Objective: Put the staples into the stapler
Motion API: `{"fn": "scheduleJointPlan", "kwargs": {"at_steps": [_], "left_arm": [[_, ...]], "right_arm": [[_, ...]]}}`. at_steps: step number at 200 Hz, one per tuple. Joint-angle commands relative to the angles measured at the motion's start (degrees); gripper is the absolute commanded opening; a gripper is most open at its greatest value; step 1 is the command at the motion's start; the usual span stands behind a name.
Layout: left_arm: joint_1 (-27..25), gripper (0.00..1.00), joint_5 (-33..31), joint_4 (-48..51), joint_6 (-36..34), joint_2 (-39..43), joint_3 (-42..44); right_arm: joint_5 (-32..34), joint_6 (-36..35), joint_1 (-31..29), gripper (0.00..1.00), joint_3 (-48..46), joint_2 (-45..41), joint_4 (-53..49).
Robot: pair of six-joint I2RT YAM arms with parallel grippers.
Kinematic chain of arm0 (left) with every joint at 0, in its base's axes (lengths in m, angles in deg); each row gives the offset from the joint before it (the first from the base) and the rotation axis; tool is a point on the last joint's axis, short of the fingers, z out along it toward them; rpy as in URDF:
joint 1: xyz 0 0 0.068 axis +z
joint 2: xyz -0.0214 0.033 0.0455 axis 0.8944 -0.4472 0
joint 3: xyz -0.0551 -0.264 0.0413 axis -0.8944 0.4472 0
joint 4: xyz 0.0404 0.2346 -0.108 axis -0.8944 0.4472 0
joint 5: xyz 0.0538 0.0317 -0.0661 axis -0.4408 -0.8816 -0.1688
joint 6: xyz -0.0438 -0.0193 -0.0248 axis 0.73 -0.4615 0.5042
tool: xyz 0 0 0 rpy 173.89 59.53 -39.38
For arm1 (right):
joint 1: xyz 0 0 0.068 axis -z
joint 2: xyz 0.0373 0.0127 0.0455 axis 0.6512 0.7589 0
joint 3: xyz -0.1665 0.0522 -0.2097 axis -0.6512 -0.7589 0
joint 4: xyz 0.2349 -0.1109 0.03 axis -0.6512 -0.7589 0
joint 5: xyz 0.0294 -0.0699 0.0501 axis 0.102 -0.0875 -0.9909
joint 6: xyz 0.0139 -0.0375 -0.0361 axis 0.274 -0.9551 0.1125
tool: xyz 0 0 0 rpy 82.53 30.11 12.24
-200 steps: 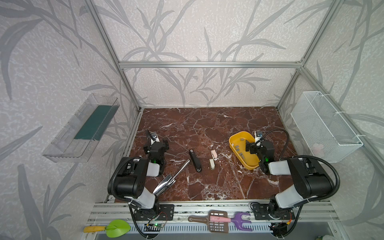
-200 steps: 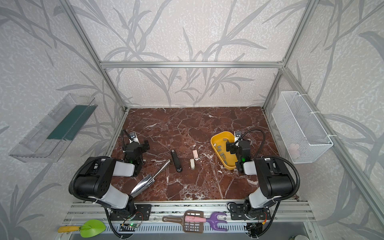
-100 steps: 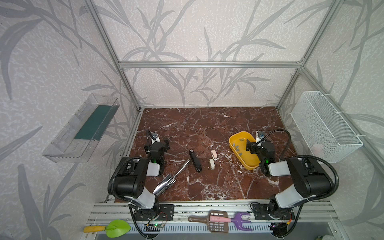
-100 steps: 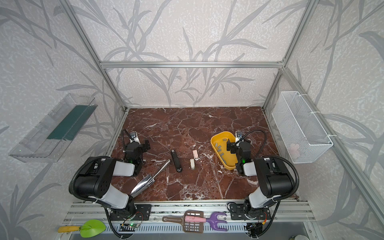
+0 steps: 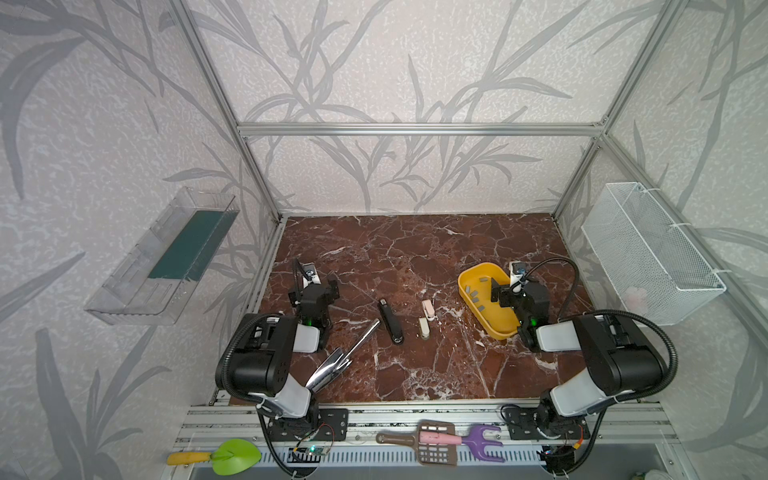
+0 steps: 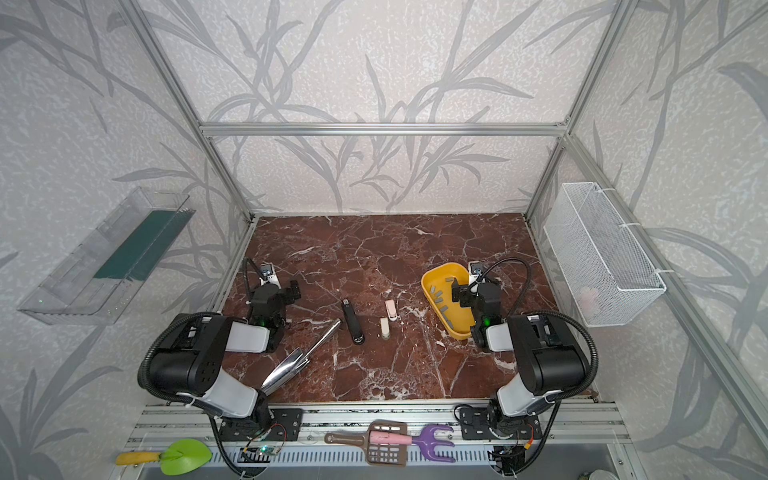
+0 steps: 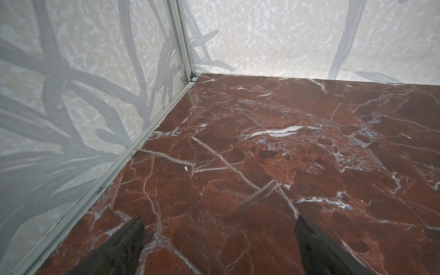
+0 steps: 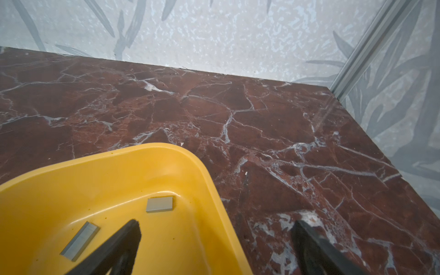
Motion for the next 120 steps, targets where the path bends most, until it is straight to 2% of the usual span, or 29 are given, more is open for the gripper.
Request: {"fn": "scheduleJointPlan", "kwargs": {"at_steps": [1, 6, 18, 38, 57, 120], "left_arm": [[0.41, 0.99, 0.21, -1.02, -0.58, -0.34, -0.86], [0.42, 0.99, 0.21, -0.97, -0.57, -0.31, -0.86], [0.43, 0.99, 0.21, -1.02, -0.57, -0.30, -0.88], [0.41, 0.99, 0.25, -1.06, -0.62, -0.31, -0.86], [0.41, 0.99, 0.19, -1.05, -0.63, -0.32, -0.88], [0.41, 0.99, 0.23, -1.07, -0.62, -0.29, -0.91]], "right_arm": [[-1.05, -1.90, -0.44, 0.99, -6.36, 3.20, 17.82], [0.62, -1.55, -0.57, 0.99, -6.61, 3.39, 18.31], [4.10, -0.31, -0.58, 0.99, -4.03, 1.79, 11.38], [6.21, 0.97, -0.58, 0.99, 4.05, -0.22, -6.22], [6.03, 0.54, -0.62, 0.99, 3.14, 0.61, -2.96], [4.69, 0.40, -0.58, 0.99, 3.55, 0.30, -4.55]]}}
